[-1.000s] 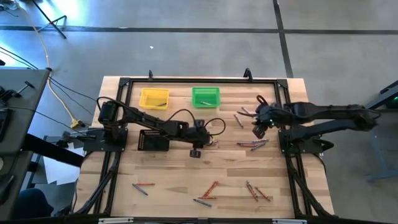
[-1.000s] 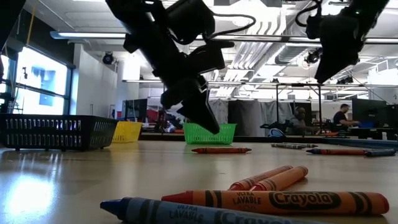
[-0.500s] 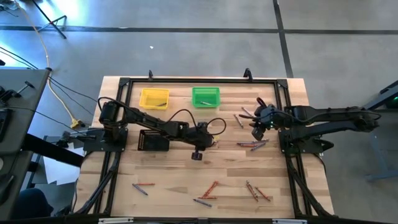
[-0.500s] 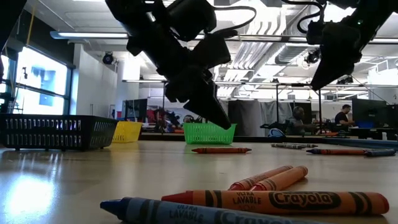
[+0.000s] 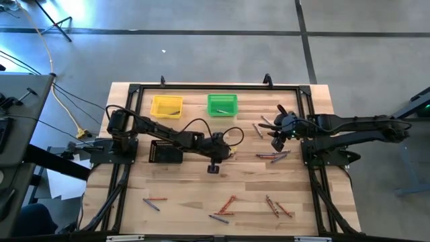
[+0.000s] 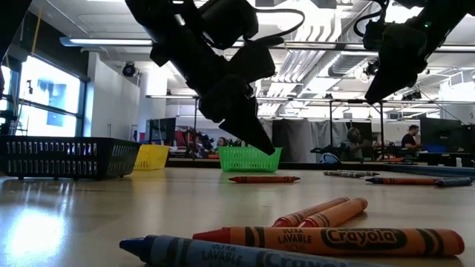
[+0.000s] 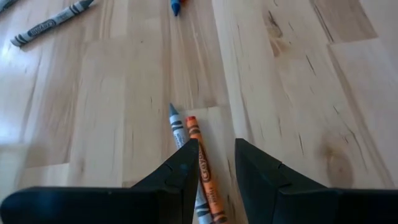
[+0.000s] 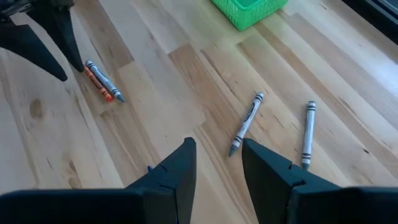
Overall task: Sort crayons
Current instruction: Put the orange crayon into the black bin
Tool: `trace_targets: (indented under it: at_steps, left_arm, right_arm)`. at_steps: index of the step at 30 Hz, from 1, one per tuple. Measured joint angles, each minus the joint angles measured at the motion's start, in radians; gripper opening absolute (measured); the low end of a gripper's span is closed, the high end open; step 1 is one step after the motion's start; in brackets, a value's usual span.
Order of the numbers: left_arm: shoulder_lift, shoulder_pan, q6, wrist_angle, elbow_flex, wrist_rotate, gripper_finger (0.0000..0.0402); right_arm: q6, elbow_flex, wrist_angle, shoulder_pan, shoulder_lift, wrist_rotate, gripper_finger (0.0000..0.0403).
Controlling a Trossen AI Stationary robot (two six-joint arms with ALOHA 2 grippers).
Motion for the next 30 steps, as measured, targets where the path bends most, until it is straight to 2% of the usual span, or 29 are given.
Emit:
trace_targets:
  at_steps: [9, 14, 20, 26, 30]
  left_arm:
    - [0.044, 0.0, 0.001, -0.029, 0.0, 0.01, 0.009]
    - [0.103, 0.007, 0.014, 0.01, 0.003, 0.01, 0.009]
    - [0.111, 0.009, 0.018, 0.033, 0.003, 0.005, 0.009]
    - [0.112, 0.028, 0.016, -0.015, 0.005, 0.046, 0.0088]
    - [0.112, 0.044, -0.014, -0.052, 0.006, 0.098, 0.0066]
  right_arm:
    - [0.003, 0.0, 0.0, 0.0, 0.0, 0.0, 0.0123]
    - [0.026, 0.0, 0.001, 0.0, 0.001, 0.0, 0.0123]
    - [0.024, 0.0, 0.001, 0.0, 0.001, 0.0, 0.0123]
    - [0.023, 0.0, 0.001, 0.0, 0.001, 0.0, 0.0123]
    - [0.023, 0.0, 0.001, 0.0, 0.001, 0.0, 0.0123]
